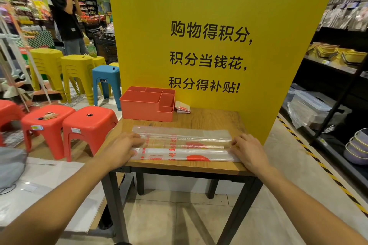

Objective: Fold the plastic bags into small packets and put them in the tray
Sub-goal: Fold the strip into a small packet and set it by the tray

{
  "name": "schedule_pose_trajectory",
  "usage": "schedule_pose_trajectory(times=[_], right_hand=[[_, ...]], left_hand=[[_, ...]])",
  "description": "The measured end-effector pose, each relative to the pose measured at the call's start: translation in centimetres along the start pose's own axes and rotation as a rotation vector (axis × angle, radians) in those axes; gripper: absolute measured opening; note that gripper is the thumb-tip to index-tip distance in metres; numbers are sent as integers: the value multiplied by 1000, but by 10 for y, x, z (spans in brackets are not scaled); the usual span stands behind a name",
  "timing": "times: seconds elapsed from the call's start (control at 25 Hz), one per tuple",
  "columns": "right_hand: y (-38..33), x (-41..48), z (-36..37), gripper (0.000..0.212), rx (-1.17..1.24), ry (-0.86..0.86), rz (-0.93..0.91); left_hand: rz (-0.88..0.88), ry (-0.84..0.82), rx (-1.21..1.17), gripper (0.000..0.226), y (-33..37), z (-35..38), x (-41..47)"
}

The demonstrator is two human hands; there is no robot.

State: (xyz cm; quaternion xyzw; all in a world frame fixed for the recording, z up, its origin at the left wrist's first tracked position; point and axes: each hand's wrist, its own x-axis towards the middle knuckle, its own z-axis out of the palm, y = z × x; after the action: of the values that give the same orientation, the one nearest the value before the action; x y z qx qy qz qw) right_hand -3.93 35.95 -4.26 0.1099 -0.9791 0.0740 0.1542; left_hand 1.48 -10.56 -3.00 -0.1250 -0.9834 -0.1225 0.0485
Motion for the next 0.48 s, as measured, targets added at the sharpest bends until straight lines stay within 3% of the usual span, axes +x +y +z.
schedule_pose_trajectory(times=[0.12, 0.24, 0.36, 0.48], right_hand=[[-41, -9, -14, 39, 119, 73, -111], [-92, -31, -7, 64, 132, -100, -309], [-106, -39, 11, 64, 85, -172, -324], [-105, -41, 17, 63, 80, -199, -301]], left_hand=[[153, -81, 88, 53, 26, 8, 8], [165, -106, 156, 47, 32, 11, 8], [174, -35, 181, 50, 30, 18, 4], [201, -4, 128, 36, 35, 25, 3]])
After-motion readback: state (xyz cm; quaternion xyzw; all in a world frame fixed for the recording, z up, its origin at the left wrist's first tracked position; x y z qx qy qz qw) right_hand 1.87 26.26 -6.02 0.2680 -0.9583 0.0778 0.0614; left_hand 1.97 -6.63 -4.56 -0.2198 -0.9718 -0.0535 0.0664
